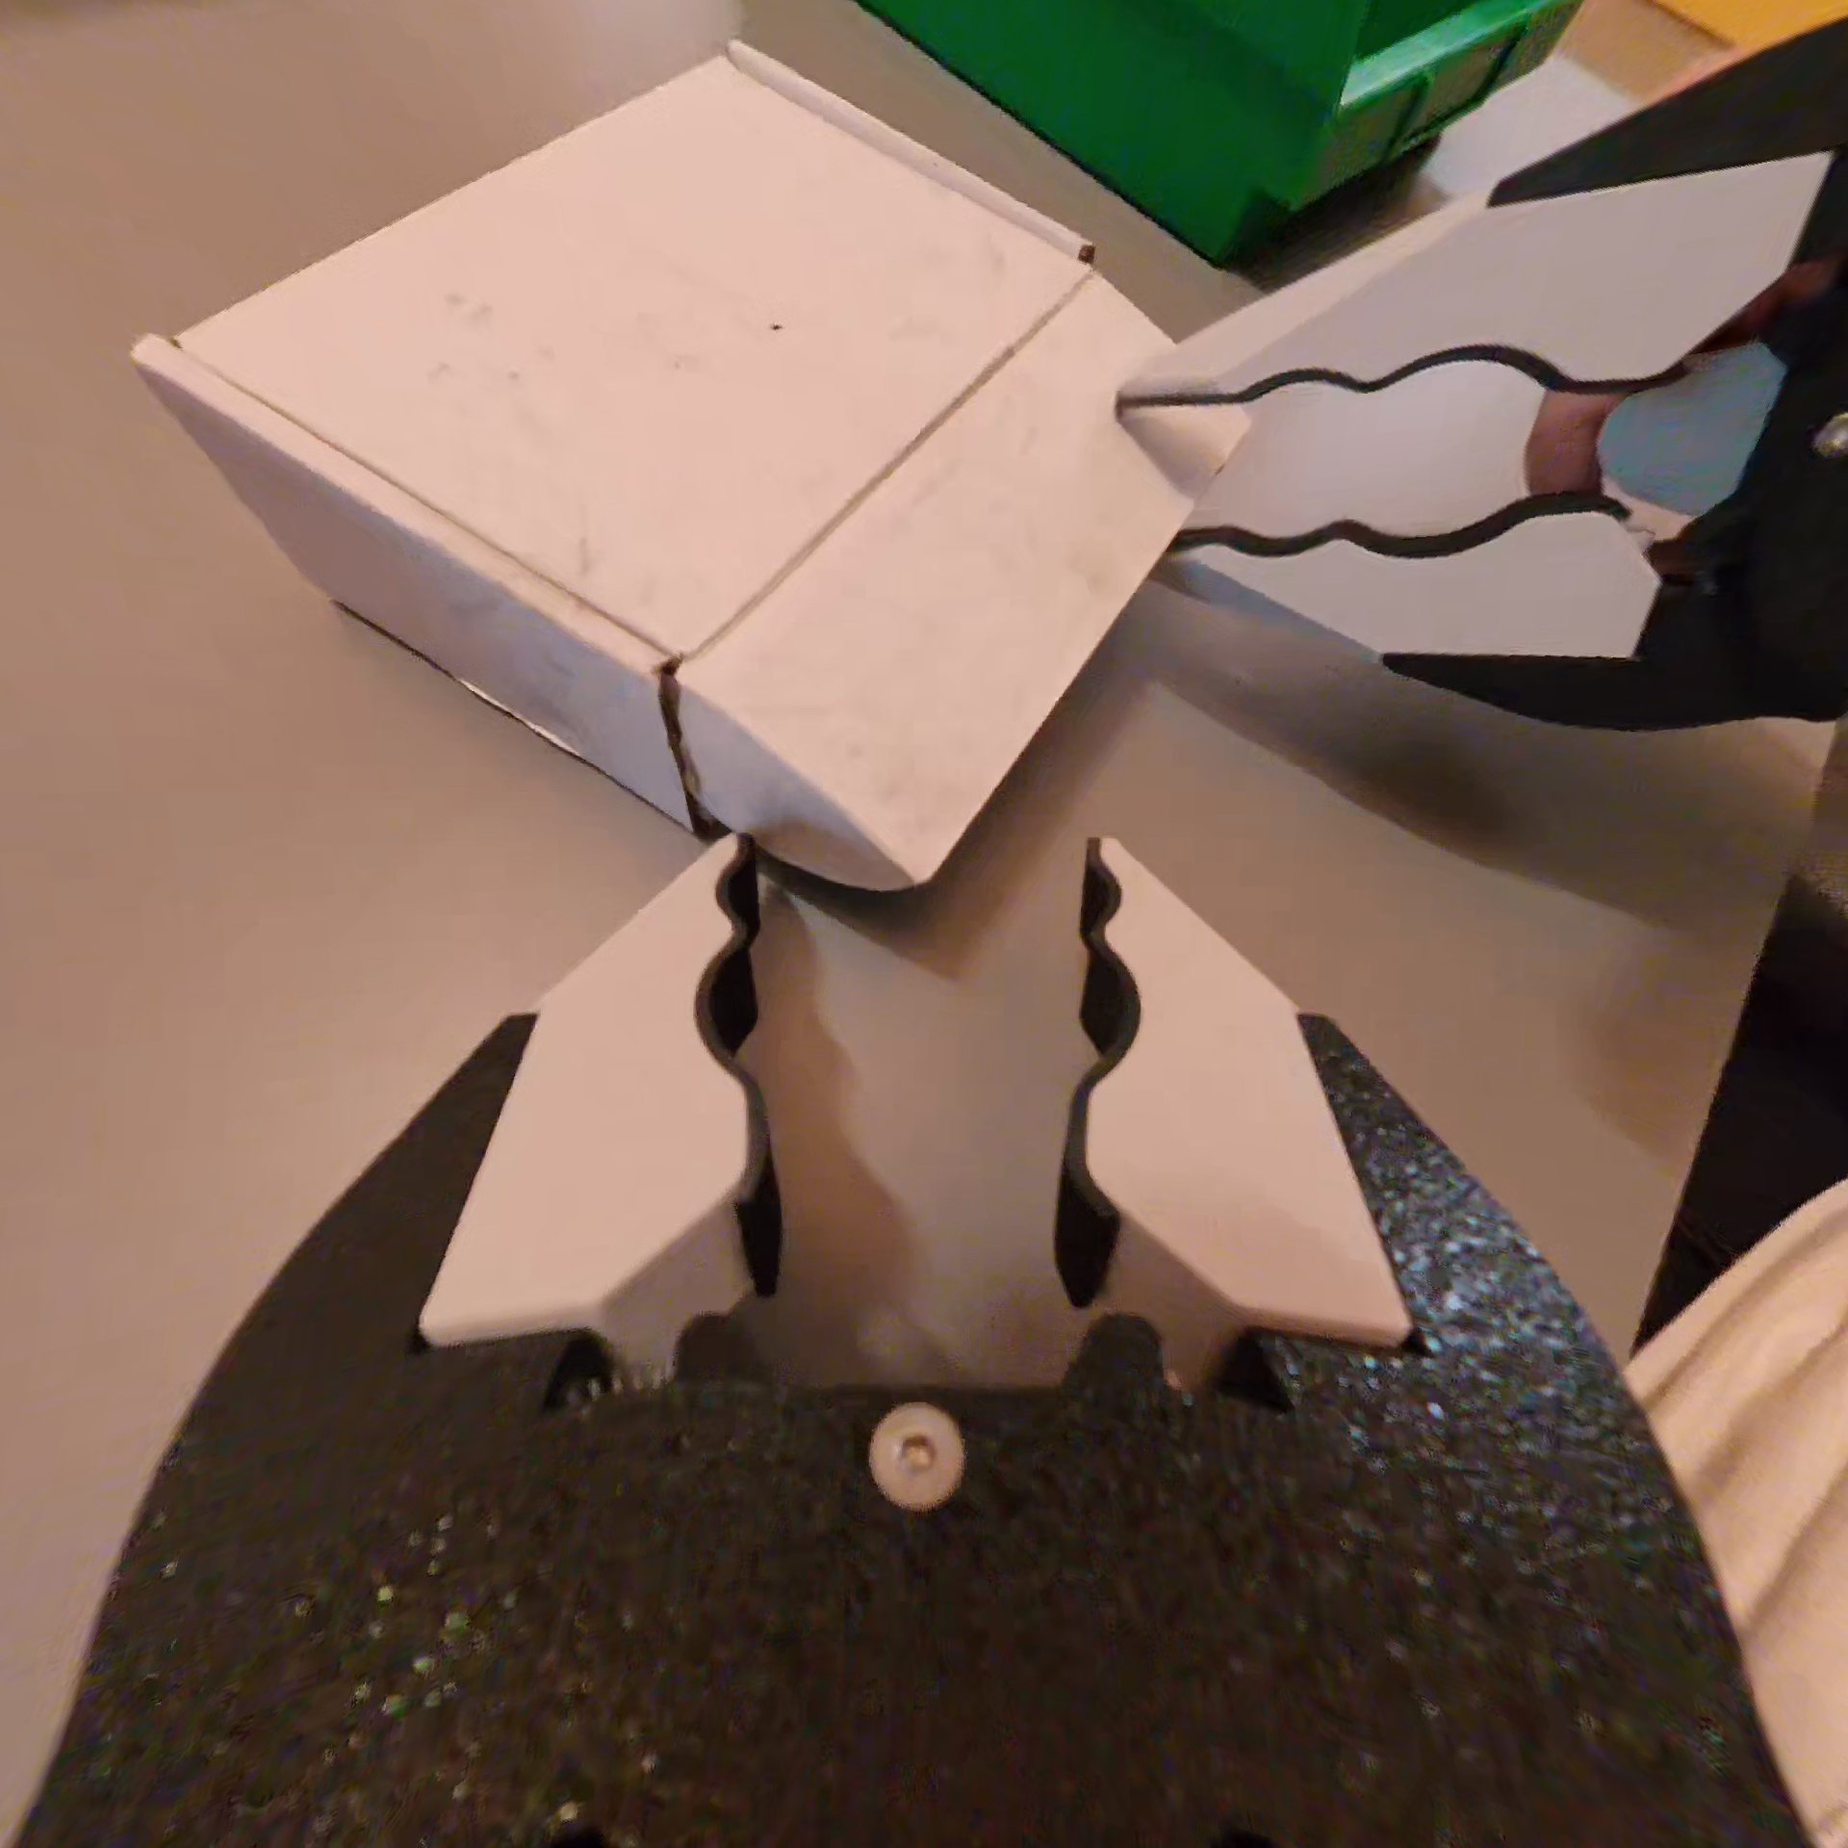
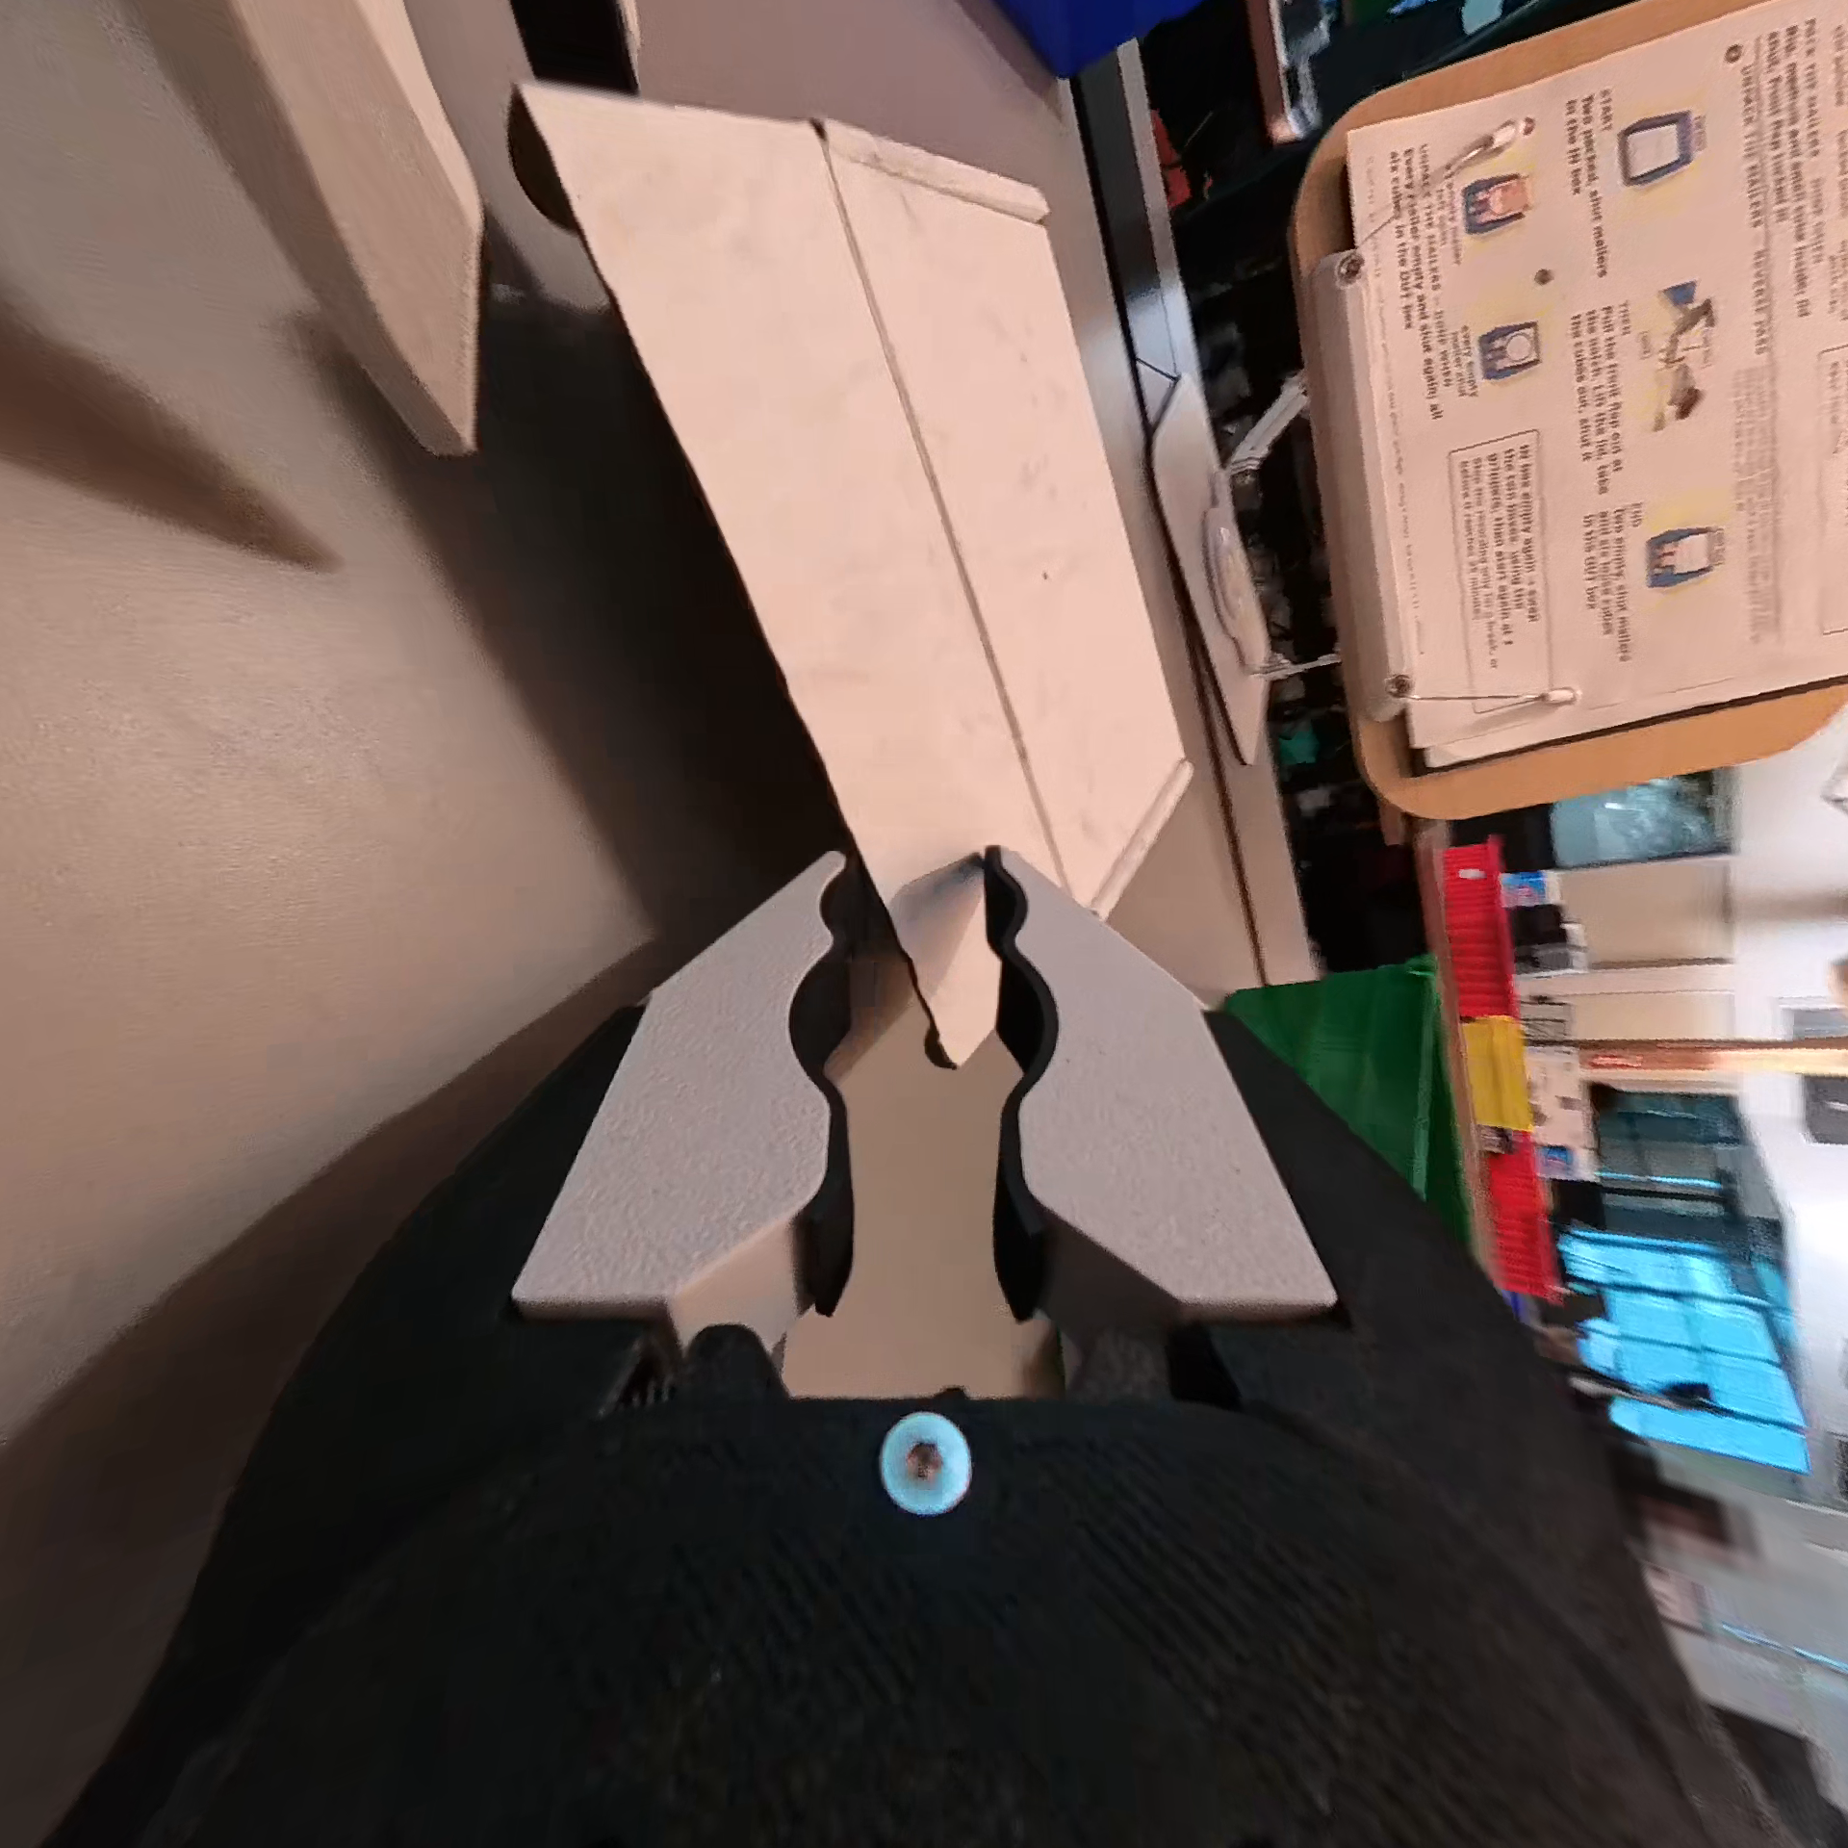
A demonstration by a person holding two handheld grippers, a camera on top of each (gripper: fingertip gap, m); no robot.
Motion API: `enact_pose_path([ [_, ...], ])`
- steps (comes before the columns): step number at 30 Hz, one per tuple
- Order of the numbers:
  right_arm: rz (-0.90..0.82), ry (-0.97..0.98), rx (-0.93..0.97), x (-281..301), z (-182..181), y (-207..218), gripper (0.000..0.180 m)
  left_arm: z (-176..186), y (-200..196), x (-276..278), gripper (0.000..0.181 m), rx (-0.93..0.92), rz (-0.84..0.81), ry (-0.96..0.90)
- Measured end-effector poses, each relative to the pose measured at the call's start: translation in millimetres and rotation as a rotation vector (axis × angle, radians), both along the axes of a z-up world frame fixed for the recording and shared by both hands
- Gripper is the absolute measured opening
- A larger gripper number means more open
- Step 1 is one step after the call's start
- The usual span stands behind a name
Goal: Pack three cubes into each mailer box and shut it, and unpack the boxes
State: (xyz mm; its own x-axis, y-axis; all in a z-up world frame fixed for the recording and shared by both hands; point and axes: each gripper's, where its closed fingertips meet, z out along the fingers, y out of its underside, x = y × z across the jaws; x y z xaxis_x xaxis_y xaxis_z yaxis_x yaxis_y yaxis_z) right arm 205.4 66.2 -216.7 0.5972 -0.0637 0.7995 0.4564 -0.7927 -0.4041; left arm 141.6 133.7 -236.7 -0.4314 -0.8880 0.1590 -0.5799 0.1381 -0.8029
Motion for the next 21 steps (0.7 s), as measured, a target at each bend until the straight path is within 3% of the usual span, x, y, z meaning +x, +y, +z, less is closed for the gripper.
enact_pose_path([
  [5,0.192,0.327,0.263,-36.9,21.3,4.7,0.034,5.5,-5.6,-1.9,0.059,-0.072,-0.034,-0.007],
  [9,-0.019,0.403,0.512,6.6,55.3,-29.3,0.039,10.0,2.9,-0.1,0.059,-0.070,0.005,-0.006],
  [13,-0.249,0.673,0.565,40.4,28.3,-44.4,0.056,18.9,0.9,1.4,0.052,-0.142,0.060,0.010],
  [16,-0.258,0.841,0.624,39.8,16.6,-35.0,0.043,17.8,1.4,5.6,0.040,-0.149,0.107,0.007],
  [19,-0.230,0.920,0.625,32.8,6.9,-24.6,0.021,12.3,-0.7,8.9,0.039,-0.156,0.129,0.025],
  [21,-0.248,0.924,0.594,32.5,-1.0,-23.3,0.022,9.3,1.9,12.8,0.038,-0.146,0.161,0.026],
])
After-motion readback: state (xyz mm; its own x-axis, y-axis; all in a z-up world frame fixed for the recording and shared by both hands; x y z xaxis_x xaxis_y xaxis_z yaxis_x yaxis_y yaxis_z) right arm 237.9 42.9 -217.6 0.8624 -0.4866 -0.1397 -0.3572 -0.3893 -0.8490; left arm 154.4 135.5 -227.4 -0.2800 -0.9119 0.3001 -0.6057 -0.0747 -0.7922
